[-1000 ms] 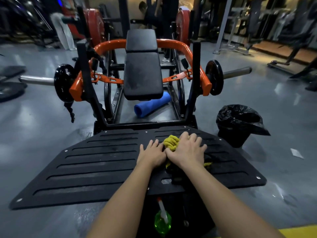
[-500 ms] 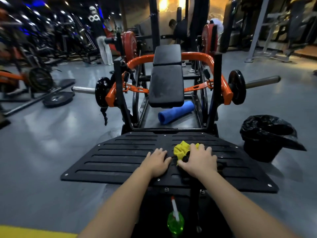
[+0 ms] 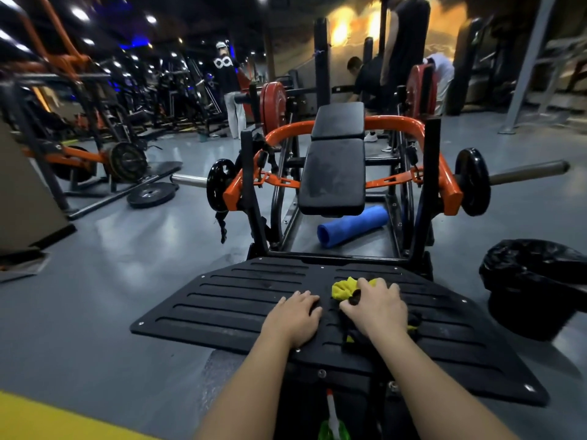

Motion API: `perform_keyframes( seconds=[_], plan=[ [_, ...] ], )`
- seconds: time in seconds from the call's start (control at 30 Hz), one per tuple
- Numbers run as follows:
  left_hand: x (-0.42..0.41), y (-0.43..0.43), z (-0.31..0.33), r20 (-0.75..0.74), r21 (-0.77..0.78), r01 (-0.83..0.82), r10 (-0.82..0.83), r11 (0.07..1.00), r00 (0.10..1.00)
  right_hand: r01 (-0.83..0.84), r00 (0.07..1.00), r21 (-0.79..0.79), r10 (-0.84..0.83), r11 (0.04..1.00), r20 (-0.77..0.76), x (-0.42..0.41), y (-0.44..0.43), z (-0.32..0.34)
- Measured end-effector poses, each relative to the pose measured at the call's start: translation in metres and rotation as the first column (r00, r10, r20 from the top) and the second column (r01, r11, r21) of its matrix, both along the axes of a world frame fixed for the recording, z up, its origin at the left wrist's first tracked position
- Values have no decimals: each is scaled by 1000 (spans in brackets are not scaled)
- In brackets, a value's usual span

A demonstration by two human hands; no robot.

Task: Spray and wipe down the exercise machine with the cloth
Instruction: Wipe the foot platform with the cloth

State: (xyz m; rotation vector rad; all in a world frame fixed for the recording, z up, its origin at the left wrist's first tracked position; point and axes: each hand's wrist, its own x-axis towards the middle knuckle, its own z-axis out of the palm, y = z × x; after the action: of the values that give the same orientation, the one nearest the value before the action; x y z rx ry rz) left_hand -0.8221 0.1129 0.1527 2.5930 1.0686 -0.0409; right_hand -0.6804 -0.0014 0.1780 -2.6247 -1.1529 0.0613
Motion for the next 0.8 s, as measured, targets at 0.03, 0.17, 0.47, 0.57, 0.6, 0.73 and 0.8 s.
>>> perform_keyframes(
  seconds=[0.03,0.17,0.47,0.57,0.6,0.73,0.8],
  plan=[
    [0,0,1,-2,-4,-1,1,1000,1000,-13,1000,-10,12,1000,-9,-1,-4,3],
    [-1,2,-1,-20,-21,1,-2,1000,1000,-39,999,-50,38,998,-15,-9,-26,14],
    [0,-1,3,-172,-46,27,-35,999,984,-28,999,-117,25,993,-24,-40,-78,34],
    [1,-1,2,-181,-42,27,-34,999,983,-13,1000,-162,10,987,-17,-42,-74,39],
    [1,0,2,-180,-46,29,-37,999,983,2,1000,-164,-6,986,-20,-43,-71,39],
    [1,0,0,-167,-48,31,-39,998,985,78,996,-75,-75,994,47,-43,-55,26],
    [0,2,-1,-153,-46,33,-40,998,987,82,993,-41,-79,996,88,-40,-43,17]
  ],
)
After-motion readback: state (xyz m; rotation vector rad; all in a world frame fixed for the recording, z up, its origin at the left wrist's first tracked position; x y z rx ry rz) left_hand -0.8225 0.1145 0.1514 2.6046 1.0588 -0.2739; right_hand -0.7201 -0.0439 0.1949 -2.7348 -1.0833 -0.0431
